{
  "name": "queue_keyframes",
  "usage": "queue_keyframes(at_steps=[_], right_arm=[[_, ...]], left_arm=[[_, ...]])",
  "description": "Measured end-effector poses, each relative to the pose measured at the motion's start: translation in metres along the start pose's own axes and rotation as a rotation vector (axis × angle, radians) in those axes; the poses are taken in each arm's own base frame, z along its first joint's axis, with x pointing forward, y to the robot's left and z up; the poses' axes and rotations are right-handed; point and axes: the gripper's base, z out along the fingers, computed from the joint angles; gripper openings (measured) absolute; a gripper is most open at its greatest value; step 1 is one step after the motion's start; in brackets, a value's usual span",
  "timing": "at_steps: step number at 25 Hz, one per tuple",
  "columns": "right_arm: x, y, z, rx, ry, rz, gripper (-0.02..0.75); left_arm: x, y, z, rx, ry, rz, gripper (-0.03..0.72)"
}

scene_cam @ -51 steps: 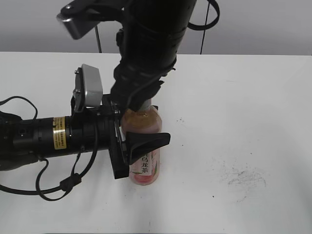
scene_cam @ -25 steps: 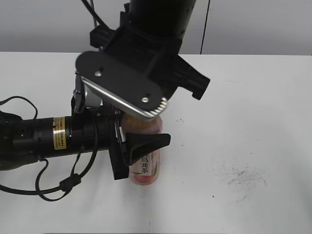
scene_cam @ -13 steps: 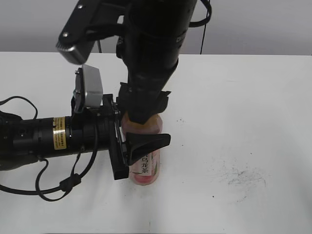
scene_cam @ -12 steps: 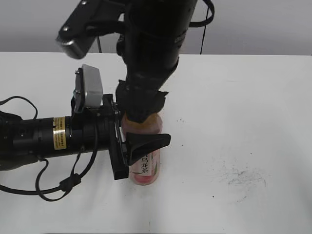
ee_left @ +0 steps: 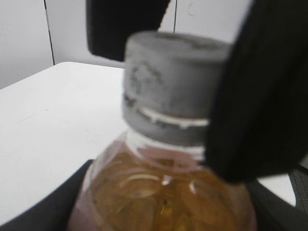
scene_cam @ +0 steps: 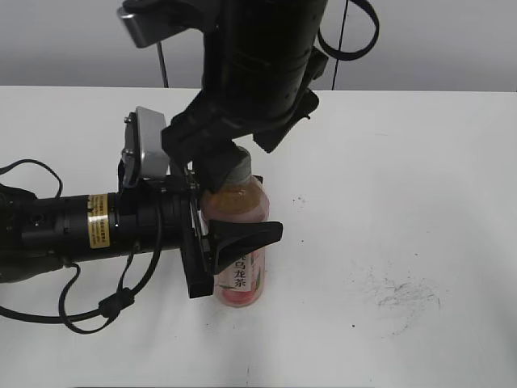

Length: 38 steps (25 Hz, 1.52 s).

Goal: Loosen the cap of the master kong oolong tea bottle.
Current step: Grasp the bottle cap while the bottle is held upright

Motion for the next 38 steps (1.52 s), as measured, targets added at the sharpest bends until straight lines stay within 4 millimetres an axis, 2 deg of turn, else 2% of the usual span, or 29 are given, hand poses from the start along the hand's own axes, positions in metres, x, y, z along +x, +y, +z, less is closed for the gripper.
queue_keyframes(at_steps=[2, 4, 8, 12, 15, 25, 32, 35, 38], right_arm=[[0.0, -0.0001, 0.0, 0.001, 0.0, 0.008, 0.548], [0.0, -0.0001, 0.0, 0.001, 0.0, 0.01, 0.489], [-0.0001, 0.0008, 0.0, -0.009, -0.001, 0.011, 0.278], [-0.0001, 0.0017, 0.0, -0.015, -0.001, -0.045, 0.271], [-0.0002, 0.0017, 0.0, -0.015, -0.003, -0.189, 0.271], [0.0001, 0.0017, 0.0, -0.015, -0.006, -0.934, 0.271], [0.0003, 0.0017, -0.0012, -0.012, -0.013, -1.662, 0.273], [0.0002, 0.0022, -0.0012, -0.008, -0.017, -2.068, 0.272], [-0.0001, 0.0043, -0.0017, -0.014, -0.048, -2.303, 0.272]], left_arm=[[0.0, 0.0, 0.0, 0.0, 0.0, 0.0, 0.445], [0.0, 0.0, 0.0, 0.0, 0.0, 0.0, 0.445], [-0.0001, 0.0003, 0.0, -0.003, -0.001, -0.004, 0.445], [-0.0001, 0.0003, 0.0, -0.003, -0.001, -0.004, 0.445], [-0.0001, 0.0003, 0.0, -0.003, -0.001, -0.005, 0.445], [0.0001, -0.0003, 0.0, 0.003, 0.001, 0.003, 0.445], [-0.0001, -0.0005, 0.0, 0.005, 0.001, 0.009, 0.445], [-0.0001, -0.0004, 0.0, 0.004, 0.001, 0.009, 0.445], [-0.0001, -0.0005, 0.0, 0.005, 0.001, 0.01, 0.445]])
